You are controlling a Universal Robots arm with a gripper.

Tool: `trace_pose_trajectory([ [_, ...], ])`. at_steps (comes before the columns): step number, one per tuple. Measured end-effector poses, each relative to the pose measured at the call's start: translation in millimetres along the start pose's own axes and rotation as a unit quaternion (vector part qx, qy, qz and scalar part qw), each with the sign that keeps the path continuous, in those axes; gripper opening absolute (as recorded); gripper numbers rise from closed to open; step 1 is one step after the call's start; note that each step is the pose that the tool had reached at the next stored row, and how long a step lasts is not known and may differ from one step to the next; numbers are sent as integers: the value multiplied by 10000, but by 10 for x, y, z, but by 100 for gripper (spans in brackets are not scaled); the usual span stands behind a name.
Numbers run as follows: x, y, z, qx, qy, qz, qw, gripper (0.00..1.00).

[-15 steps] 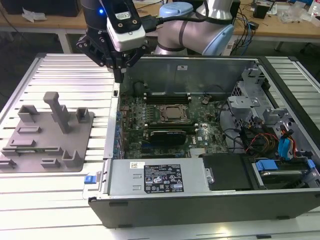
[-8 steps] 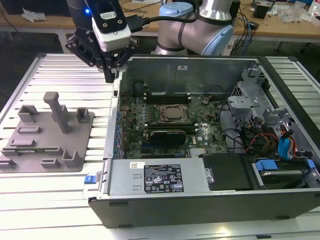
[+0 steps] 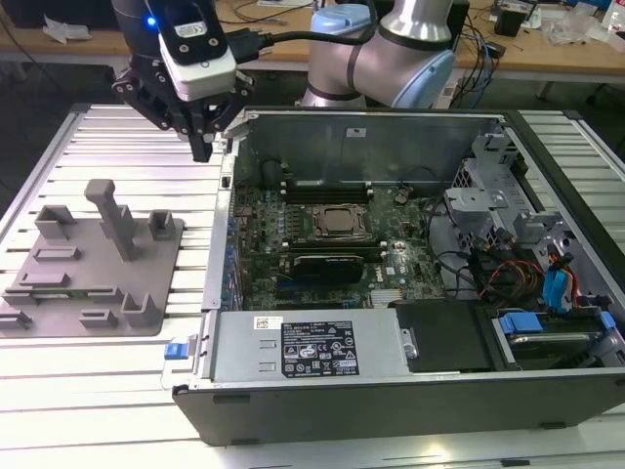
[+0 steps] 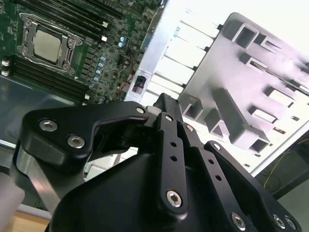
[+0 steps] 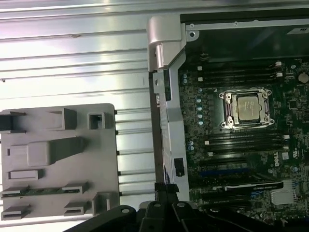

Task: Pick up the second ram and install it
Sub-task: 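Reach for the second ram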

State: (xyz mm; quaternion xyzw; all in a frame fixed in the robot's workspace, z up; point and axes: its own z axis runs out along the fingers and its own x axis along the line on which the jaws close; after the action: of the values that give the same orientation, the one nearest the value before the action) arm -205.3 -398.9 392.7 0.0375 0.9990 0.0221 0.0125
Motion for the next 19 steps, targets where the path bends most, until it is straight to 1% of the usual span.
trace_pose_trajectory([
  [1,35,-3,-1,0,0,0,10000,8],
  [2,54,-4,-1,0,0,0,10000,8],
  [3,101,-7,-2,0,0,0,10000,8],
  [7,223,-17,-5,0,0,0,10000,8],
  [11,285,-21,-7,0,0,1,10000,8],
  [15,383,-28,-10,0,0,0,10000,8],
  [18,406,-30,-10,0,0,0,10000,8],
  [19,424,-32,-11,0,0,0,10000,8],
])
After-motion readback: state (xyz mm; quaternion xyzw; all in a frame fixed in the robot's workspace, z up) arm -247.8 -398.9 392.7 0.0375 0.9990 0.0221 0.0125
